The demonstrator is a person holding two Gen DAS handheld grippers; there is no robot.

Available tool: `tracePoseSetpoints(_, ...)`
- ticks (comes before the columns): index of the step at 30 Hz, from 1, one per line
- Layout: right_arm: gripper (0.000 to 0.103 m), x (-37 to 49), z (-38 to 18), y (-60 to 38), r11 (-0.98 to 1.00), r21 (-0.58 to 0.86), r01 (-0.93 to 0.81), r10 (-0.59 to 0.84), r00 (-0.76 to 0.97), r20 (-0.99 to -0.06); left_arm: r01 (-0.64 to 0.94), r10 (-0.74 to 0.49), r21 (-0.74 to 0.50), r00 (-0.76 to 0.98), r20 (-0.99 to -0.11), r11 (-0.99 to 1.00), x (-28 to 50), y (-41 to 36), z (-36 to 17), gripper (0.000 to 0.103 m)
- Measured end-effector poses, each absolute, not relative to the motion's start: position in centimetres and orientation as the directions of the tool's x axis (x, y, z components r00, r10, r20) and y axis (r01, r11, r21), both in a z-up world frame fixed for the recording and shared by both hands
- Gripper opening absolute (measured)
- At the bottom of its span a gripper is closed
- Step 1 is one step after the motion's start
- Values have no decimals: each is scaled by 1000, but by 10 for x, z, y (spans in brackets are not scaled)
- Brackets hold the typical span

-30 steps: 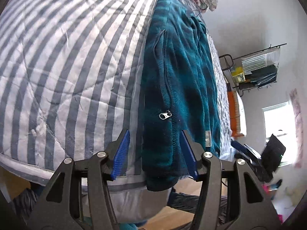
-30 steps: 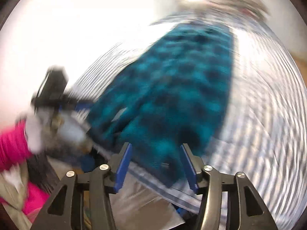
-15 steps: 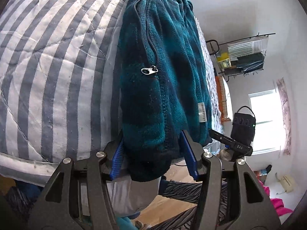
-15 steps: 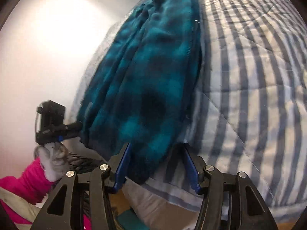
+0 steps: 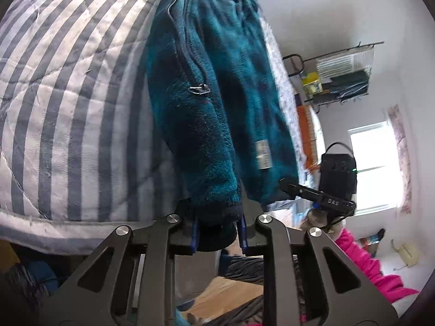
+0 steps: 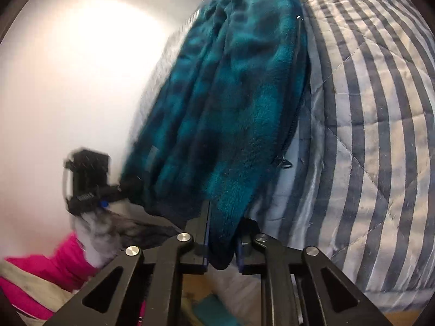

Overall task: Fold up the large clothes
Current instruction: 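Grasp the jacket hem with both tools side by side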

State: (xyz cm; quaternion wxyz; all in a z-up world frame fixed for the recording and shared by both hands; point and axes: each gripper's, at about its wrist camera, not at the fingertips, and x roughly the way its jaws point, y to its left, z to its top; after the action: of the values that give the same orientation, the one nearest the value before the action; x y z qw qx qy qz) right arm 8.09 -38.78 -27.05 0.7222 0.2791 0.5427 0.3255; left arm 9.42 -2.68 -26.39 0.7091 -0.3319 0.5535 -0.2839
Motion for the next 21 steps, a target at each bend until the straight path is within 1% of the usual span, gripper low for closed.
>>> tracePoseSetpoints(4, 11, 77, -253, -393, 568, 808, -155, 816, 239, -527, 20, -802, -823, 238, -547, 567, 99, -26, -255, 19)
tracePoseSetpoints(6, 10, 77, -246, -392, 548, 823, -151, 826, 254, -503, 2, -821, -846, 240, -518, 533, 104, -28, -251, 19)
tracePoseSetpoints(11, 10, 85, -228, -396, 510, 846, -156, 842, 290, -454, 8, -837, -866, 262, -480, 499, 121, -35, -230, 19)
tracePoseSetpoints(16, 10, 105, -204, -398, 487, 855, -179, 846, 339, -411, 37, -822, -858, 313, -477, 512, 146, -37, -201, 19)
tracePoseSetpoints(21, 10, 138, -178, -401, 528, 822, -214, 814, 404, -418, 47, -801, -848, 361, -478, 528, 180, -37, -179, 19)
